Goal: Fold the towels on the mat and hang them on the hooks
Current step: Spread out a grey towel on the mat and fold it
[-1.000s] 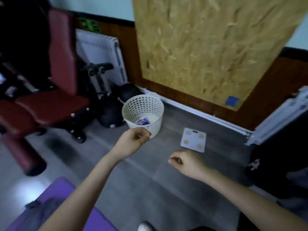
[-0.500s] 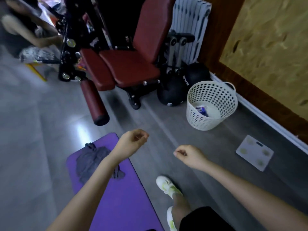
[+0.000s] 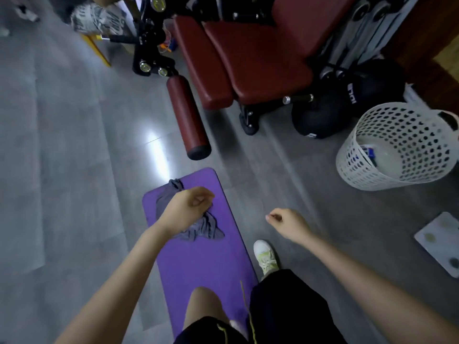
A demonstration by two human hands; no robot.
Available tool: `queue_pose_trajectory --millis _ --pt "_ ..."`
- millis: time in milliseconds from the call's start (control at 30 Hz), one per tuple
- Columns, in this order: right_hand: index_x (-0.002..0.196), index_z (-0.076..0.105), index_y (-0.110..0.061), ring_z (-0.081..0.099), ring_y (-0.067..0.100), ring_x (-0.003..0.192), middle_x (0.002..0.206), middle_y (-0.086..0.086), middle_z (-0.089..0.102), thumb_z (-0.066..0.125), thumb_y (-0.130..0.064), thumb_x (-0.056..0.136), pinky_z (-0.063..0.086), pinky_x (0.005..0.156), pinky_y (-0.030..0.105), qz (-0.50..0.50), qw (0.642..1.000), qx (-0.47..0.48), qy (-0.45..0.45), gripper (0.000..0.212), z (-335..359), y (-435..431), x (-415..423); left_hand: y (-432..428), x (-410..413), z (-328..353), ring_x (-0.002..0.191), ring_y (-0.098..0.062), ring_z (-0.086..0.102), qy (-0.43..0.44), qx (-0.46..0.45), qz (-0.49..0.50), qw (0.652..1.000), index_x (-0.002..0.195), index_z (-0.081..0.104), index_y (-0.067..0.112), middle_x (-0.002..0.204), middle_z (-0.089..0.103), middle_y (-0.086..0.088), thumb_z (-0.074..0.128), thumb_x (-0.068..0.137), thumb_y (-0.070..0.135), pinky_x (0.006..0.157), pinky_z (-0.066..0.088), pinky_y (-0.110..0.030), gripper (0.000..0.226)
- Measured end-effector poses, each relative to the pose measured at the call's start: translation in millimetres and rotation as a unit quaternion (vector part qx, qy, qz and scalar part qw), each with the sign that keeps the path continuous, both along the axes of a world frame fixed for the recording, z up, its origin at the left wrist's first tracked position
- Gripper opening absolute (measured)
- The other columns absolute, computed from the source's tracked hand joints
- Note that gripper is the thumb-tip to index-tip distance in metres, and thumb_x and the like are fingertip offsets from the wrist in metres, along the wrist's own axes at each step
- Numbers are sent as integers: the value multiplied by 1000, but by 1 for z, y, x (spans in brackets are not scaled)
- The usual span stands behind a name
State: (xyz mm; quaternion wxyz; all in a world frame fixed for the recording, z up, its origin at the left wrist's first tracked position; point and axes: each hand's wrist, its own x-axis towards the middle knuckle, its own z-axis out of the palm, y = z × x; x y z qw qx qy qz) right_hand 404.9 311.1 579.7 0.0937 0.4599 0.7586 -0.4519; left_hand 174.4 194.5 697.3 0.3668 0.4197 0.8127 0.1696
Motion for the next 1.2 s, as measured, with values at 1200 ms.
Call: queue_pose_trajectory --millis 1200 --pt "103 65 -14 61 24 94 100 2 69 51 -33 94 48 77 32 -411 909 48 -47 25 -139 -473 -220 -326 -269 -271 80 -39 57 157 -10 -300 941 74 62 2 85 63 -20 53 84 5 64 38 -33 14"
